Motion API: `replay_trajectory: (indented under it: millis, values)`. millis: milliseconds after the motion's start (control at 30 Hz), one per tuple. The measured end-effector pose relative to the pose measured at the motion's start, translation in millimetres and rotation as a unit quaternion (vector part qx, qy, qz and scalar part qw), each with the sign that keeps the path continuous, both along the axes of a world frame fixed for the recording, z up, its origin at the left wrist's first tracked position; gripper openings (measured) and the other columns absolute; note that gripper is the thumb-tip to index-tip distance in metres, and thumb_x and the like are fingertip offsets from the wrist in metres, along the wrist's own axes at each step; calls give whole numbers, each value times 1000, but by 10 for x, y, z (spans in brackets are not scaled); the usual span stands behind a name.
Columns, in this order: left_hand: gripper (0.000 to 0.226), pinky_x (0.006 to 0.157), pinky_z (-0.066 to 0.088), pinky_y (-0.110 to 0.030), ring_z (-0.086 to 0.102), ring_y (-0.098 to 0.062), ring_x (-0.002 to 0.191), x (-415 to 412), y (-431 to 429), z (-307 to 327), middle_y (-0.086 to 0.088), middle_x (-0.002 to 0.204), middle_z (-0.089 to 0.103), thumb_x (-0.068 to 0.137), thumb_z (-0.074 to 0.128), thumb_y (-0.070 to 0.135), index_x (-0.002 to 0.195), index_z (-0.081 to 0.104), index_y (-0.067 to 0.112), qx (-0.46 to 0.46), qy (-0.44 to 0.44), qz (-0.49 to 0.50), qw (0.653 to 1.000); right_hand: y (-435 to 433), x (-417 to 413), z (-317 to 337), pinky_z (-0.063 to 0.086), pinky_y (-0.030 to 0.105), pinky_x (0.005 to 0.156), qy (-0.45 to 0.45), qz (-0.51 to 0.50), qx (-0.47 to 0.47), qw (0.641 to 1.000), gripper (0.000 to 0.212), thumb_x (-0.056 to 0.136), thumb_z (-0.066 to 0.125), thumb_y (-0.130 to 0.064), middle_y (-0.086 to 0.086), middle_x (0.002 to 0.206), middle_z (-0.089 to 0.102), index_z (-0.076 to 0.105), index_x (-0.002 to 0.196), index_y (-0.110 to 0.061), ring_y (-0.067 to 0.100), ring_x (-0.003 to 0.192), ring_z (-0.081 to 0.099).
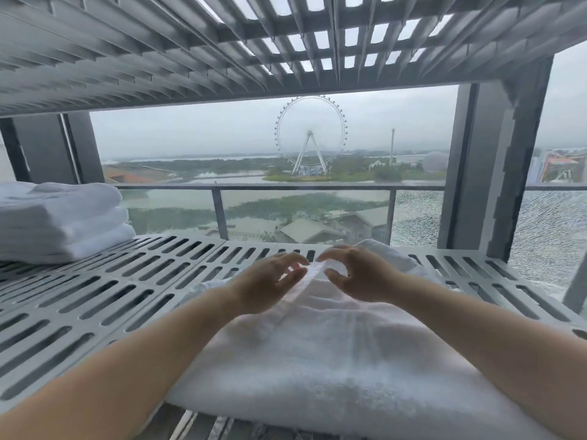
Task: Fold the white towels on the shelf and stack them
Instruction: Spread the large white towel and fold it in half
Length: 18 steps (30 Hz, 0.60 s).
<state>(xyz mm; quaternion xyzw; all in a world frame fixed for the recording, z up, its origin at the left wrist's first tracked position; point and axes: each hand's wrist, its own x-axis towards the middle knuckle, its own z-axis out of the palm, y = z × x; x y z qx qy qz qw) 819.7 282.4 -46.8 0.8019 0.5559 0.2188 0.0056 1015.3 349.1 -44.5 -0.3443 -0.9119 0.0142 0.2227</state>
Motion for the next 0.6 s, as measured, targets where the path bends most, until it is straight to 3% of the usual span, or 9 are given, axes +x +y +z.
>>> replay_trajectory:
  millis: [133, 267, 433, 600]
  values:
    - [32, 94, 39, -26, 54, -12, 112, -282, 121, 89, 2, 125, 59, 100, 35, 32, 121, 56, 20, -8, 47, 19, 999, 12, -344, 55, 45, 27, 85, 50, -17, 10, 999, 28, 92, 50, -23, 0, 119, 63, 61, 117, -22, 17, 101, 59]
    - [24, 90, 42, -28, 56, -14, 102, -547, 276, 71, 3, 114, 63, 97, 44, 30, 107, 65, 23, -51, 98, 57, 992, 119, -646, 77, 45, 28, 84, 29, -45, -13, 998, 28, 91, 51, -23, 2, 116, 66, 63, 115, -18, 21, 104, 60]
    - [17, 86, 41, -24, 53, -7, 94, -731, 432, 30, 8, 109, 63, 91, 55, 34, 101, 67, 28, -92, 107, 37, 989, 287, -972, 85, 46, 34, 97, 20, -84, -51, 995, 27, 89, 54, -23, 1, 120, 64, 63, 114, -20, 22, 113, 57]
    - [19, 88, 44, -23, 58, -10, 95, -847, 545, -181, 5, 110, 64, 86, 62, 34, 103, 68, 28, -37, 69, 2, 997, 335, -1012, -290, 39, 25, 99, 21, -105, -105, 989, 30, 90, 53, -25, 3, 125, 62, 64, 117, -18, 20, 117, 55]
